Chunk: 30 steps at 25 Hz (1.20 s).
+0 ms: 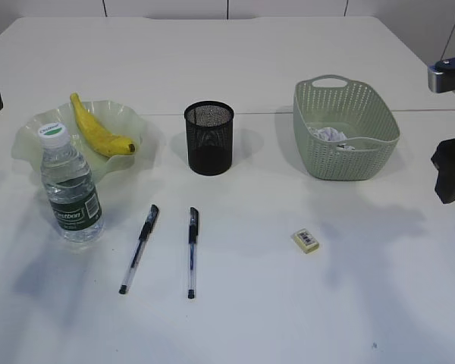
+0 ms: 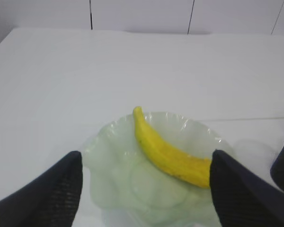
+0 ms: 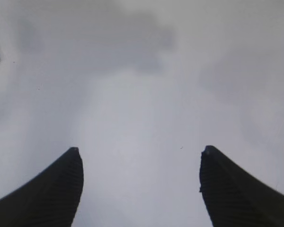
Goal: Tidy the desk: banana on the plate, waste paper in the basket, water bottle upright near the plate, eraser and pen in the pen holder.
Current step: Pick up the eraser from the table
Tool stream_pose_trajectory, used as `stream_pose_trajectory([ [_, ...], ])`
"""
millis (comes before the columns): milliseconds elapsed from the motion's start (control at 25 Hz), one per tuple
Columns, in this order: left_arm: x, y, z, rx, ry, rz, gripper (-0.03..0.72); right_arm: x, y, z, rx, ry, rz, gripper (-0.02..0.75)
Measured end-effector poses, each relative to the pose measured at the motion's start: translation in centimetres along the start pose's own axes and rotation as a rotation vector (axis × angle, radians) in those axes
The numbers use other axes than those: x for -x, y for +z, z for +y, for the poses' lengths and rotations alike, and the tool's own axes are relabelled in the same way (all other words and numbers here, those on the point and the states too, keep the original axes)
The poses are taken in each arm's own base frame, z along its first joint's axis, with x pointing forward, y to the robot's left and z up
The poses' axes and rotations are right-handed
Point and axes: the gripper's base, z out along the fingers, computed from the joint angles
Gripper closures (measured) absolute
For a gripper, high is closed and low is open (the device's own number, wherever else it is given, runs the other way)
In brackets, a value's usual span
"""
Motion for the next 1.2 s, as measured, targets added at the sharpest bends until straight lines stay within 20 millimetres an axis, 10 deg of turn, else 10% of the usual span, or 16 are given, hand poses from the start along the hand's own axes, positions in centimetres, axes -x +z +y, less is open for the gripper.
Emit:
stream_pose_trajectory([
  [840,2.9,-5.9,1.4,0.380,-0.119,0.666,0.193,0.1,0.0,0.7,0.078,0.049,-0.004,0.168],
  [1200,3.3,-6.6,-0.8,0.175,-0.189,0.876,0.194,0.5,-0.5,2.0,0.129,0.045,-0.024,0.204],
])
